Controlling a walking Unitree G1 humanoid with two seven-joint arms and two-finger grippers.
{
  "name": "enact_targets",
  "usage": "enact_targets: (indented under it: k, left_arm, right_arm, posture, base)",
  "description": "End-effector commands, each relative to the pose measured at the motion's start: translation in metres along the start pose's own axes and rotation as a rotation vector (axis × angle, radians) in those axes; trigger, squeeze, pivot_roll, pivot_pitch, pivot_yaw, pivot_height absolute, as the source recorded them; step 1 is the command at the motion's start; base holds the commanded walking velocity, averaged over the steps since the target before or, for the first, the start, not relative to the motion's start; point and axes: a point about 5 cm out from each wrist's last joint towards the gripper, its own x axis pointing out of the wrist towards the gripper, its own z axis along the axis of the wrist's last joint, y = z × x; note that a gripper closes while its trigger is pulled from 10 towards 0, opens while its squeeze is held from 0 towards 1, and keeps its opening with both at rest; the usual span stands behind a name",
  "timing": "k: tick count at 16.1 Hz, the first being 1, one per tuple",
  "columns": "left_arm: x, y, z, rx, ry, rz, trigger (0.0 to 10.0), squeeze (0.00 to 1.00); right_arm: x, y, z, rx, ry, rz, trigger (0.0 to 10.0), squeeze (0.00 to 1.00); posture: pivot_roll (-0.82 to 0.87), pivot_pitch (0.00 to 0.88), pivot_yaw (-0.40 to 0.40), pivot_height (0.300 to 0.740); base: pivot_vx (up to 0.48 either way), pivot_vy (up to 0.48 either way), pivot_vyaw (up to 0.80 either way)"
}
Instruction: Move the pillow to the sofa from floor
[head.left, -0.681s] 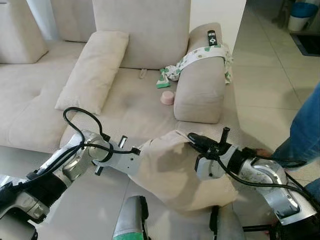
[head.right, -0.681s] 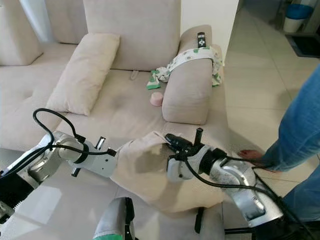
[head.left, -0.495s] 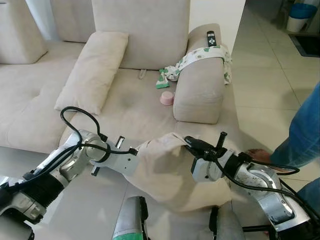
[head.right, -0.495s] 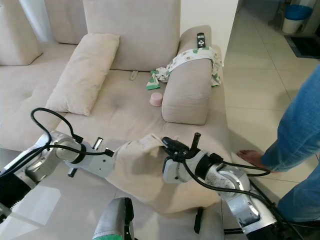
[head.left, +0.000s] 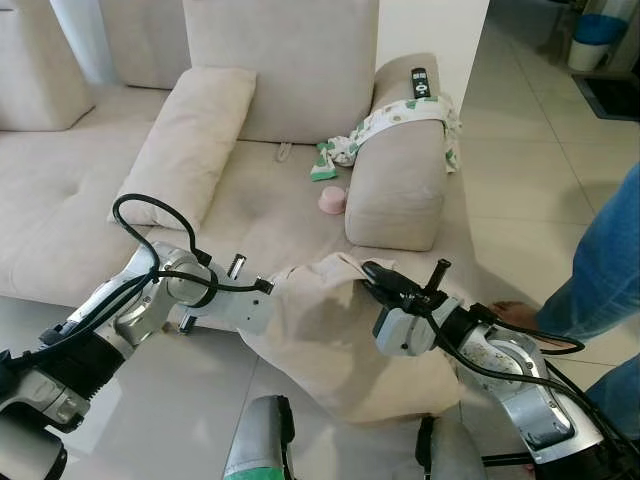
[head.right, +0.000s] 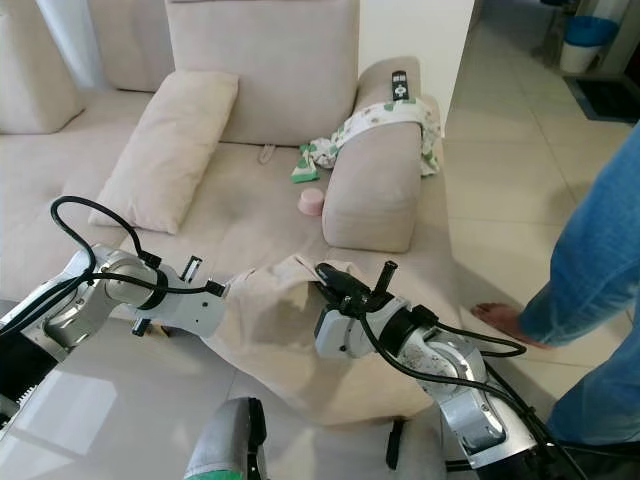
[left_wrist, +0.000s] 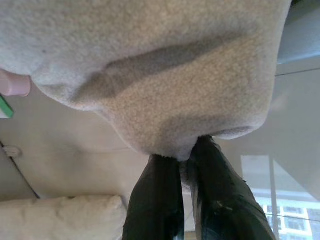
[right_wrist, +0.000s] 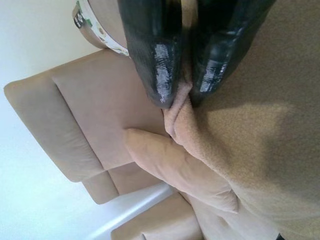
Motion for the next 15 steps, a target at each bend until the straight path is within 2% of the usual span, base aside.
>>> enact_targets:
  k: [1,9,13,15]
  left_arm:
    - [-0.005,0.009,0.001,0.030,0.013,0.039,0.0,0.00]
    - [-0.010,0.020,-0.002,0.045,0.033,0.070,0.0,0.00]
    - [-0.017,0.044,0.006,0.028,-0.001,0.227,0.0,0.00]
    - [-0.018,0.052,0.009,0.024,-0.010,0.268,0.0,0.00]
  right_arm:
    - [0.006,-0.015,0.017,-0.023,-0.095,-0.076,10.0,0.00]
    - [0.008,-0.023,0.021,-0.036,-0.107,-0.101,10.0,0.00]
    - [0.008,-0.029,0.022,-0.045,-0.115,-0.117,10.0,0.00]
    - [0.008,-0.029,0.022,-0.045,-0.115,-0.120,10.0,0.00]
  posture:
    - [0.00,0.000,0.048,0.635]
    - [0.00,0.000,0.040,0.695]
    - [0.00,0.000,0.034,0.730]
    - [0.00,0.000,0.034,0.740]
  base:
    - [0.000,0.000,0.00]
    - [0.000,0.000,0.00]
    - [0.000,0.000,0.00]
    - [0.000,0.000,0.00]
